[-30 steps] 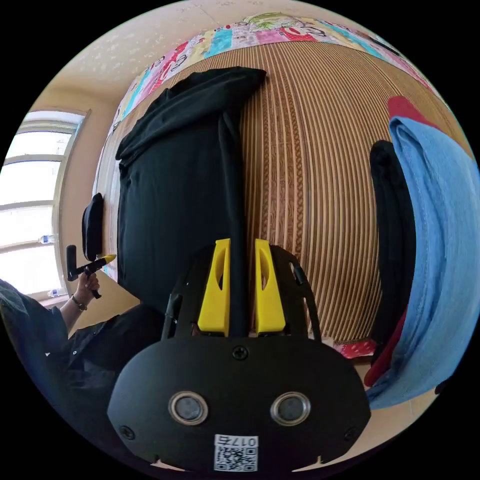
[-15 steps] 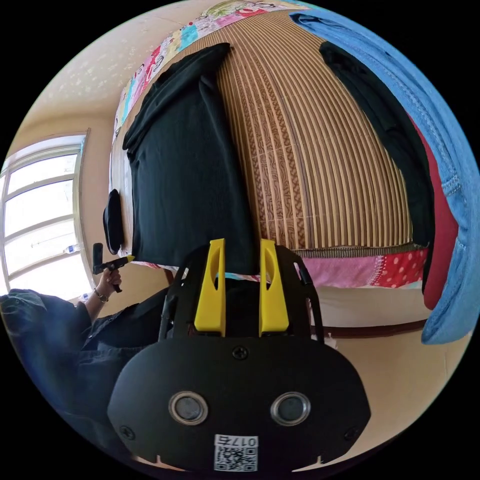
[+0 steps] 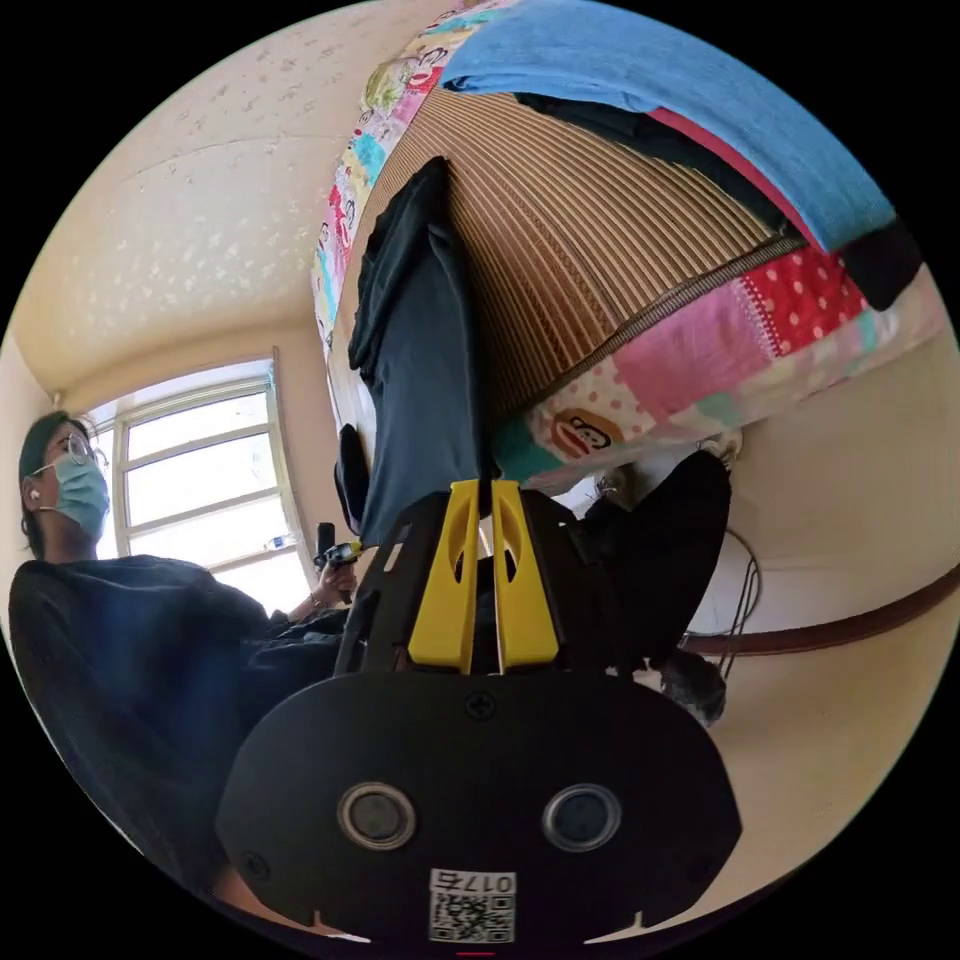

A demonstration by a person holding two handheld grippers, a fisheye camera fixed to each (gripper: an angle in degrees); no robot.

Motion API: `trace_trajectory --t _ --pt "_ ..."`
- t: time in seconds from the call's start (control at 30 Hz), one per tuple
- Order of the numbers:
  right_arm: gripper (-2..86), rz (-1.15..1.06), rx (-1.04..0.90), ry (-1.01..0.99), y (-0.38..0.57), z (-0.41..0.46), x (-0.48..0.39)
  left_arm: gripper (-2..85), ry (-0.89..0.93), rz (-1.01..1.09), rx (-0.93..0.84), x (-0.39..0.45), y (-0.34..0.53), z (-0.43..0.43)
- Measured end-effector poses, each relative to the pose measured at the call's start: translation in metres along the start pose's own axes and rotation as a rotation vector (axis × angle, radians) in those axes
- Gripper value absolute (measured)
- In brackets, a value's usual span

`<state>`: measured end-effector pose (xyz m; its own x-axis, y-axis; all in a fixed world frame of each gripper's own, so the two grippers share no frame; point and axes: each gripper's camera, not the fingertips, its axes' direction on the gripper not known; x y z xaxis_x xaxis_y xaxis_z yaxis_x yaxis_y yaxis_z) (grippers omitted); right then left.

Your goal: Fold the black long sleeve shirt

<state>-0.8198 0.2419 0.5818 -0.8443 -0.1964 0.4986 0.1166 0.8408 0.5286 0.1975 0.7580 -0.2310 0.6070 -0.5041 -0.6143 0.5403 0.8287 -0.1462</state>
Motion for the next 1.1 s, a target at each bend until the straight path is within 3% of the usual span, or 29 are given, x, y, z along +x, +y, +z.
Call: trace_trajectory --t 0.13,0.23,0.4,0.77,0.87,0.97,1.1 --pt "2.5 -0.018 0.278 -0.347 0.028 -0.040 -0.017 1.2 0.332 0.057 0.277 0.009 0.016 -0.031" --pt "2.4 -0.065 0.374 -0.445 -0.014 -0.030 -0.026 1.3 0.512 0.124 0.461 0.012 -0.025 -0.039" --pt "2.3 0.011 0.451 -0.496 -0.141 0.022 -0.012 1.4 0.528 0.142 0.610 0.012 -0.147 -0.043" --pt "3.2 0.088 0.468 -0.306 -0.375 0.136 0.001 3.4 0.341 0.043 0.716 0.020 -0.381 -0.042" --pt "4.6 0.137 0.471 -0.233 -0.394 0.166 0.015 5.6 0.176 0.003 0.760 0.014 -0.387 -0.044" --pt "6.9 0.080 0.478 -0.259 -0.391 0.182 0.015 9.9 0.150 0.093 0.807 0.017 -0.359 -0.056" --pt "7.9 -0.142 0.313 0.024 -0.358 0.207 -0.028 12.0 -0.105 0.143 0.693 0.025 -0.310 -0.040"
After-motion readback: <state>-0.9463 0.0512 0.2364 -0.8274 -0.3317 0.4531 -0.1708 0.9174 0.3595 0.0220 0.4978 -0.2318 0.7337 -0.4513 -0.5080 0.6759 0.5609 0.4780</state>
